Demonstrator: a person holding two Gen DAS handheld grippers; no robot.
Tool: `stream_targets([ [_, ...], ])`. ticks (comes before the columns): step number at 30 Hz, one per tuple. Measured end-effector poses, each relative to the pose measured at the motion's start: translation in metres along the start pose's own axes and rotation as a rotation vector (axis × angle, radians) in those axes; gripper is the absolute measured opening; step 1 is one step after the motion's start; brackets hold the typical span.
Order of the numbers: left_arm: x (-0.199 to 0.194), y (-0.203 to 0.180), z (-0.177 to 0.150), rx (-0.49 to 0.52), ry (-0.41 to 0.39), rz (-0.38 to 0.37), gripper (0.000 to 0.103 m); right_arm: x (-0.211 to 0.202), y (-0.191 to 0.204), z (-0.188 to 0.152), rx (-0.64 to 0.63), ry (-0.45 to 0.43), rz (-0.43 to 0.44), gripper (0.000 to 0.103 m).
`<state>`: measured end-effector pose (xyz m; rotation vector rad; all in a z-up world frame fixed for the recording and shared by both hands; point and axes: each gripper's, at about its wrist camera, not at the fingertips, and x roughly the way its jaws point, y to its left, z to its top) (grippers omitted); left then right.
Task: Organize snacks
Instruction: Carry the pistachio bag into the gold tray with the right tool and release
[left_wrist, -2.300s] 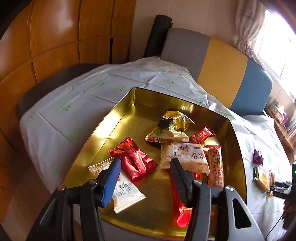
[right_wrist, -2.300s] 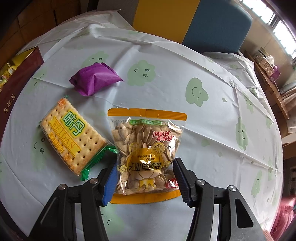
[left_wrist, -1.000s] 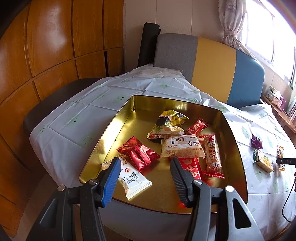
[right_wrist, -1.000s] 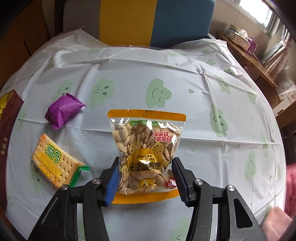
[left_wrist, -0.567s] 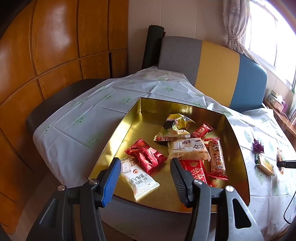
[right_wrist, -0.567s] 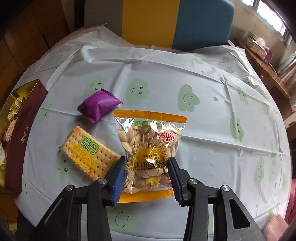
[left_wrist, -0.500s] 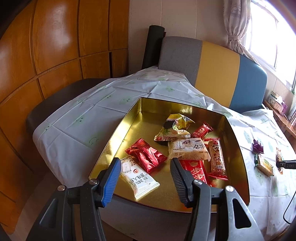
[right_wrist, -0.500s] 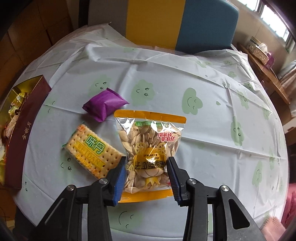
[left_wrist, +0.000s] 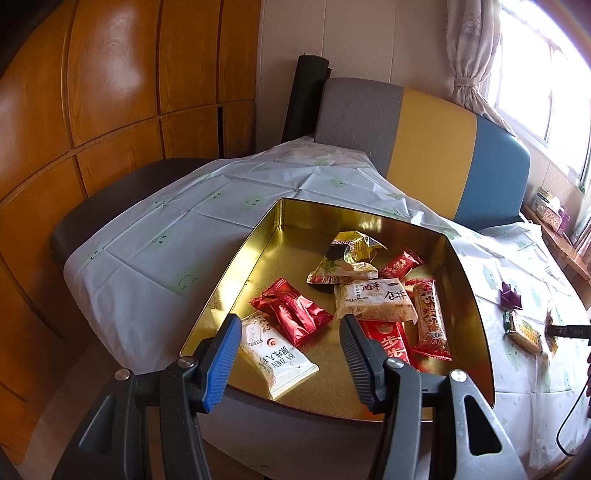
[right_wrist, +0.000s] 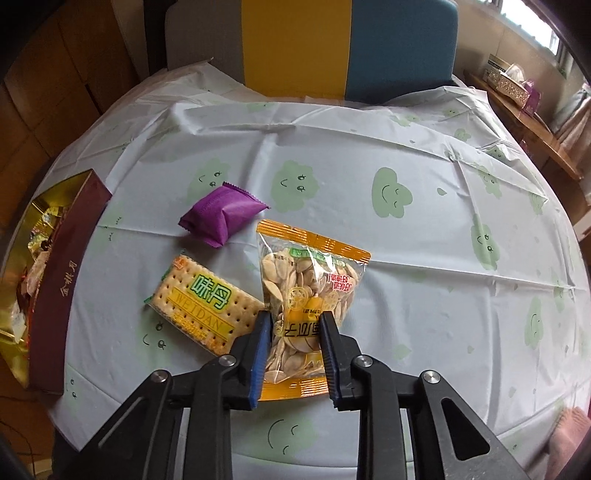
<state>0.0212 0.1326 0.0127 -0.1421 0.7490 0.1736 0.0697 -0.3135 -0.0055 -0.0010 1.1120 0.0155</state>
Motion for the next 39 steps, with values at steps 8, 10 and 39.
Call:
stream_targets([
  [8, 0.002, 0.001, -0.001, -0.001, -0.001, 0.005, 0.056, -0.026, 0.017, -0.004, 0.030, -0.076, 0.120, 0.024],
  [10, 0.002, 0.000, -0.001, -0.002, -0.004, 0.008, 0.056, -0.032, 0.032, -0.005, 0.011, -0.091, 0.161, 0.023],
  [39, 0.011, 0.023, 0.000, -0.070, 0.014, 0.054, 0.056, -0.029, 0.283, -0.032, -0.336, -0.030, 0.542, 0.008],
])
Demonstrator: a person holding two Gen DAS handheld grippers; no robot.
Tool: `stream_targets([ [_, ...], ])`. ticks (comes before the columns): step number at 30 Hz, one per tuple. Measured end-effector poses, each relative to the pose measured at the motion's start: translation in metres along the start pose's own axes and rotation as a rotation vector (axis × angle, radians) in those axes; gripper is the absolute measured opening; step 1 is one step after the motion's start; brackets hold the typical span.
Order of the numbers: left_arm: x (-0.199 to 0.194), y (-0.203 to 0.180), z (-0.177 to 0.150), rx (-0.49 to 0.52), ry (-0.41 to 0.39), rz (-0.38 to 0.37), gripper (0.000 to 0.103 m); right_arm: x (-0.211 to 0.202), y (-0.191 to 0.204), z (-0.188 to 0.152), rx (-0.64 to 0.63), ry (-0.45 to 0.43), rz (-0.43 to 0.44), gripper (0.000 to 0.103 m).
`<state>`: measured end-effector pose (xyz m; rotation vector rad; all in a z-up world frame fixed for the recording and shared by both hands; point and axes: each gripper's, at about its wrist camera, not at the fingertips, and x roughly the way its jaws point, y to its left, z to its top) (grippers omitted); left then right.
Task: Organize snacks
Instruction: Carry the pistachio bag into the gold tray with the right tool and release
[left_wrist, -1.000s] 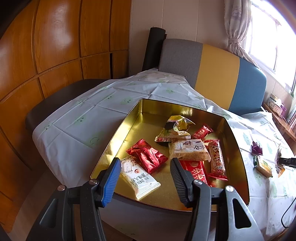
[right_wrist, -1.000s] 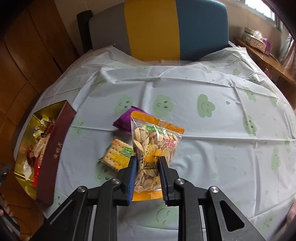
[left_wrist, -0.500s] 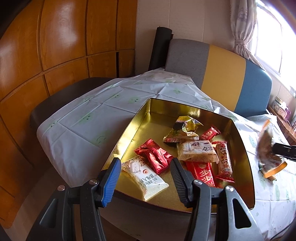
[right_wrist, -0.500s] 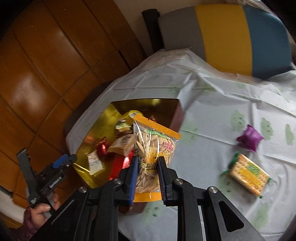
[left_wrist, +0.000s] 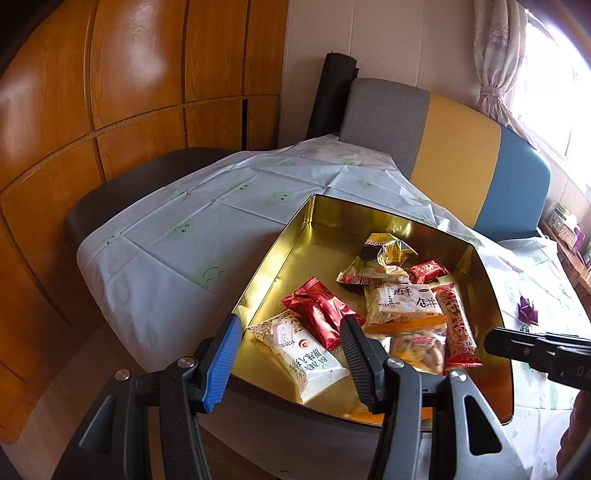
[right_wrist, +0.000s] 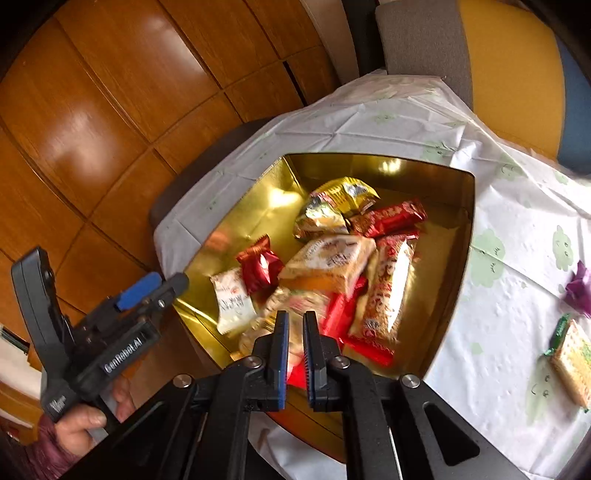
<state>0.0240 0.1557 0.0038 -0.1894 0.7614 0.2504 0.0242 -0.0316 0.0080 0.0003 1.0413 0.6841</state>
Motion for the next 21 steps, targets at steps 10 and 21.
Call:
stream_targets([
  [10, -0.003, -0.009, -0.004, 0.026, -0.002, -0.007, 0.056, -0.042, -0.026, -0.007, -0.084, -0.073, -0.175, 0.039],
  [21, -0.003, -0.018, -0.008, 0.053, 0.010, -0.015, 0.056, -0.101, -0.120, -0.019, -0.018, -0.057, -0.437, 0.058],
])
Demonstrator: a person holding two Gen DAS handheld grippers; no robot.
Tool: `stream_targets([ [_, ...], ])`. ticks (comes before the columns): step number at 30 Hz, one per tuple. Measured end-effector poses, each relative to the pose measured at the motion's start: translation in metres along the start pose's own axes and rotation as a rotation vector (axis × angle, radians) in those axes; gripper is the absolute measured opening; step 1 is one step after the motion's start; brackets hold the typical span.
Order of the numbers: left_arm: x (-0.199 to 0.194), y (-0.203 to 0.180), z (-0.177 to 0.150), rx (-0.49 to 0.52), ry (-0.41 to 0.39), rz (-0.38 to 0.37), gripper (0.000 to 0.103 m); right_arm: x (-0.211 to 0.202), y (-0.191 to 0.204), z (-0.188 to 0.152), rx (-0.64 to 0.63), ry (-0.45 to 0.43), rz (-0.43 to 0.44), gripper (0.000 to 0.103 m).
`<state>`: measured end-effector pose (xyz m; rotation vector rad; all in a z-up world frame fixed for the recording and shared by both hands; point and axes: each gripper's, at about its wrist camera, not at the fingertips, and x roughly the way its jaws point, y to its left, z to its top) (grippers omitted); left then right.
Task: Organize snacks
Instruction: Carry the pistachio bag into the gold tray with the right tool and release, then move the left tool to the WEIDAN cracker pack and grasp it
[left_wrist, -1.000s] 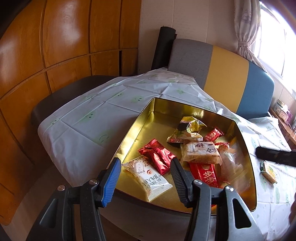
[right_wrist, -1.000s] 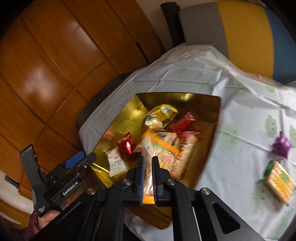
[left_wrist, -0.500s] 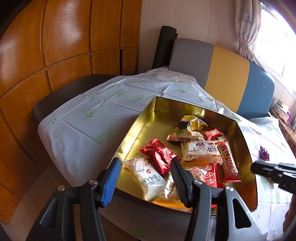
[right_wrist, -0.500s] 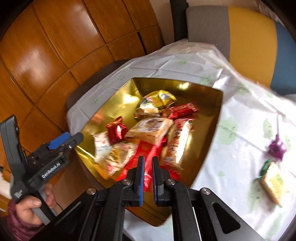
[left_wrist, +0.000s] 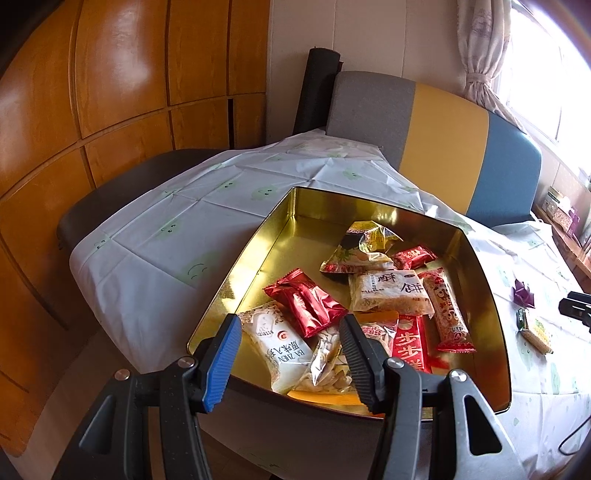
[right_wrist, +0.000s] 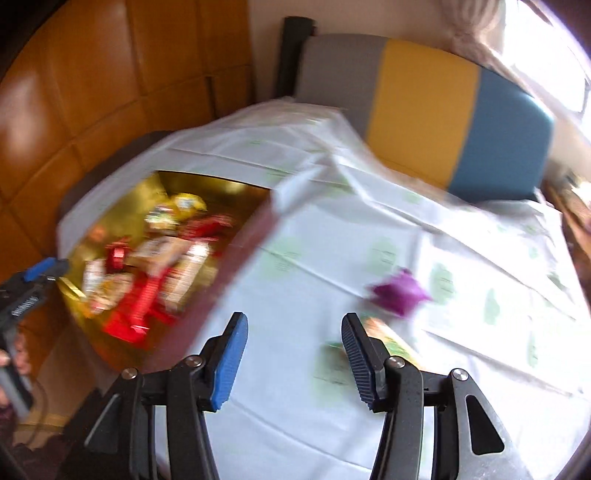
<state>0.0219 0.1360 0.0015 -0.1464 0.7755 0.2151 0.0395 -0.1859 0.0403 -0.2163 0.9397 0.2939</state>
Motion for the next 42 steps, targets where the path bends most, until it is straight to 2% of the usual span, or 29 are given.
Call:
stream_targets([
  [5, -0.001, -0.005, 0.000, 0.019, 0.003, -0.003, 0.056, 0.003, -0.053, -0.009, 0.065, 0.037, -0.121, 0.071],
  [7, -0.002, -0.009, 0.000, 0.030, 0.000, -0.004, 0.056, 0.003, -0.076, -0.013, 0.094, 0.049, -0.161, 0.080],
  [12, -0.004, -0.018, -0.001, 0.054, -0.001, -0.015, 0.056, 0.008, -0.134, -0.033, 0.177, 0.065, -0.286, 0.081],
  [15, -0.006, -0.023, -0.001, 0.068, -0.003, -0.030, 0.056, 0.011, -0.176, -0.054, 0.340, 0.074, -0.329, 0.081],
  [17, -0.008, -0.028, -0.001, 0.076, -0.004, -0.049, 0.056, 0.014, -0.199, -0.063, 0.450, 0.138, -0.370, 0.081],
  [21, -0.010, -0.040, 0.001, 0.101, 0.006, -0.084, 0.056, 0.002, -0.232, -0.075, 0.630, 0.126, -0.362, 0.082],
  [24, -0.013, -0.054, 0.006, 0.107, 0.020, -0.116, 0.056, -0.005, -0.236, -0.077, 0.686, 0.104, -0.362, 0.084],
  [27, -0.018, -0.074, 0.013, 0.111, 0.048, -0.187, 0.056, -0.007, -0.235, -0.076, 0.701, 0.099, -0.362, 0.086],
  [32, -0.032, -0.130, 0.017, 0.243, 0.058, -0.330, 0.056, -0.009, -0.230, -0.073, 0.685, 0.078, -0.335, 0.086],
  [35, -0.034, -0.170, 0.013, 0.329, 0.102, -0.430, 0.056, -0.010, -0.226, -0.072, 0.675, 0.072, -0.321, 0.087],
  [37, -0.028, -0.197, 0.008, 0.363, 0.176, -0.491, 0.056, -0.011, -0.225, -0.071, 0.670, 0.064, -0.313, 0.087],
  [38, -0.021, -0.211, 0.005, 0.358, 0.248, -0.546, 0.056, -0.012, -0.224, -0.071, 0.670, 0.061, -0.310, 0.087],
  [40, -0.010, -0.233, -0.001, 0.332, 0.345, -0.618, 0.056, -0.013, -0.225, -0.071, 0.672, 0.052, -0.302, 0.088],
  [42, -0.003, -0.254, -0.006, 0.349, 0.379, -0.617, 0.056, -0.013, -0.225, -0.070, 0.678, 0.048, -0.276, 0.090],
])
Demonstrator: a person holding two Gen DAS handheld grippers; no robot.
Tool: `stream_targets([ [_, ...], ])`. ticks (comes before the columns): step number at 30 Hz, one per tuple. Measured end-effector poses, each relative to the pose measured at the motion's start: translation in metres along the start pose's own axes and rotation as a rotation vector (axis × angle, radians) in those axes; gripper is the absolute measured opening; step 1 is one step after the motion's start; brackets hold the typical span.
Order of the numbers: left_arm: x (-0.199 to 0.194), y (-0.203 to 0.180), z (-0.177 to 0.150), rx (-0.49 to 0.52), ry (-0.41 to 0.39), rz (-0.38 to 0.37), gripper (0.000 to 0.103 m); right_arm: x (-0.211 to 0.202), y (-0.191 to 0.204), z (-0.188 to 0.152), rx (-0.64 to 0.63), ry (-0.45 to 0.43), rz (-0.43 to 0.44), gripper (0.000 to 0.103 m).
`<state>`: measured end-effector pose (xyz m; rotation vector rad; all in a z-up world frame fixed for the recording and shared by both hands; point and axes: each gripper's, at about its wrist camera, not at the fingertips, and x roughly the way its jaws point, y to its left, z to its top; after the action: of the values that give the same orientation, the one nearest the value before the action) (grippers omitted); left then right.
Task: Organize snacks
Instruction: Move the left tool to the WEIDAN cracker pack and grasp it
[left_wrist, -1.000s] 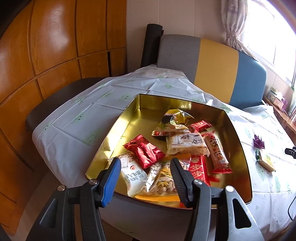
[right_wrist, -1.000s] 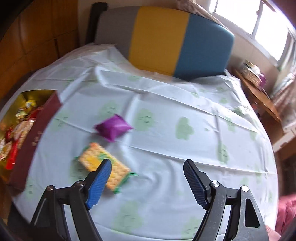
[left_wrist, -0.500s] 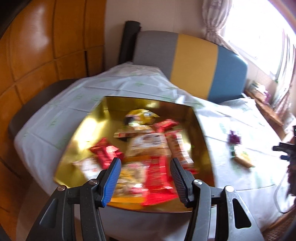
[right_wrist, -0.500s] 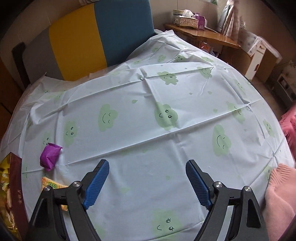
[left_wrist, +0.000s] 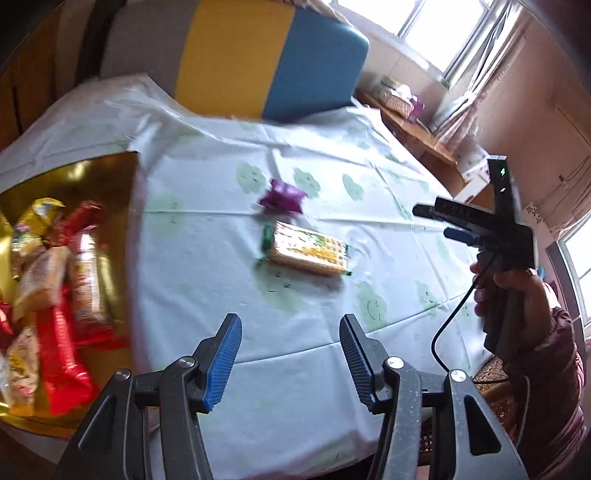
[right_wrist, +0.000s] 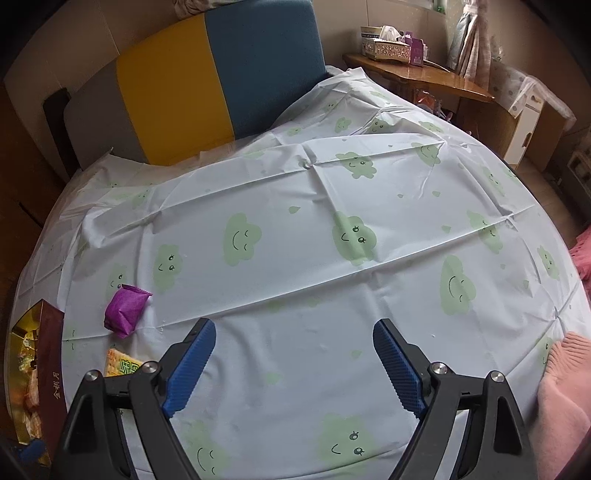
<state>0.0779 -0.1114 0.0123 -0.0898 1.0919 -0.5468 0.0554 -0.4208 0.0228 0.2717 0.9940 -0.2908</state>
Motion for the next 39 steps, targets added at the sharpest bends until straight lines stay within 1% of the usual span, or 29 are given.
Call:
stream_targets([
  [2, 0.018, -0.010, 0.006, 0.007, 0.028, 0.011, 0.056, 0.006, 0.002, -0.001, 0.000, 0.039, 0.029, 0.091],
  [3, 0.028, -0.013, 0.010, -0.006, 0.047, -0.003, 0.056, 0.009, 0.004, -0.002, -0.008, 0.054, 0.034, 0.091],
  [5, 0.046, -0.012, 0.017, -0.059, 0.090, -0.033, 0.056, 0.009, 0.009, -0.003, -0.032, 0.051, 0.026, 0.090],
  [7, 0.063, -0.008, 0.025, -0.153, 0.120, -0.058, 0.056, 0.006, 0.009, -0.003, -0.035, 0.034, 0.021, 0.091],
  [9, 0.076, 0.000, 0.034, -0.270, 0.149, -0.039, 0.058, 0.003, 0.007, -0.001, -0.022, 0.026, 0.034, 0.091],
  [10, 0.084, 0.006, 0.038, -0.344, 0.162, -0.041, 0.061, 0.003, 0.006, 0.000, -0.012, 0.023, 0.042, 0.091],
  [11, 0.091, 0.012, 0.040, -0.401, 0.173, -0.047, 0.067, 0.002, 0.005, 0.001, -0.003, 0.022, 0.047, 0.091],
  [13, 0.102, 0.020, 0.045, -0.508, 0.195, -0.037, 0.070, 0.002, 0.004, 0.002, 0.005, 0.025, 0.064, 0.091],
  [14, 0.107, 0.021, 0.048, -0.535, 0.199, -0.032, 0.072, 0.001, 0.004, 0.002, 0.008, 0.024, 0.072, 0.091],
  [16, 0.115, 0.018, 0.054, -0.564, 0.209, 0.014, 0.076, 0.000, 0.005, 0.003, 0.003, 0.023, 0.088, 0.091],
  [18, 0.120, 0.011, 0.061, -0.561, 0.194, 0.047, 0.077, -0.003, 0.007, 0.003, -0.002, 0.017, 0.103, 0.091],
  [20, 0.121, 0.004, 0.069, -0.535, 0.180, 0.081, 0.078, -0.006, 0.007, 0.003, 0.001, 0.006, 0.113, 0.091],
  [22, 0.128, -0.003, 0.075, -0.500, 0.192, 0.114, 0.080, -0.008, 0.006, 0.004, 0.008, 0.002, 0.121, 0.091],
  [24, 0.136, -0.005, 0.079, -0.485, 0.206, 0.147, 0.080, -0.010, 0.003, 0.004, 0.021, -0.002, 0.127, 0.091],
  [26, 0.138, -0.011, 0.084, -0.461, 0.199, 0.170, 0.080, -0.010, 0.002, 0.004, 0.025, 0.001, 0.127, 0.092],
  [31, 0.147, -0.037, 0.099, -0.317, 0.175, 0.287, 0.081, -0.008, 0.005, 0.003, 0.011, 0.015, 0.125, 0.092],
  [35, 0.172, -0.050, 0.099, -0.190, 0.209, 0.396, 0.082, -0.009, 0.005, 0.002, 0.006, 0.015, 0.128, 0.092],
  [37, 0.177, -0.047, 0.093, -0.194, 0.206, 0.375, 0.082, -0.007, 0.003, 0.001, 0.016, 0.023, 0.125, 0.092],
  [39, 0.171, -0.047, 0.087, -0.161, 0.171, 0.356, 0.070, -0.006, 0.002, 0.001, 0.019, 0.029, 0.118, 0.092],
])
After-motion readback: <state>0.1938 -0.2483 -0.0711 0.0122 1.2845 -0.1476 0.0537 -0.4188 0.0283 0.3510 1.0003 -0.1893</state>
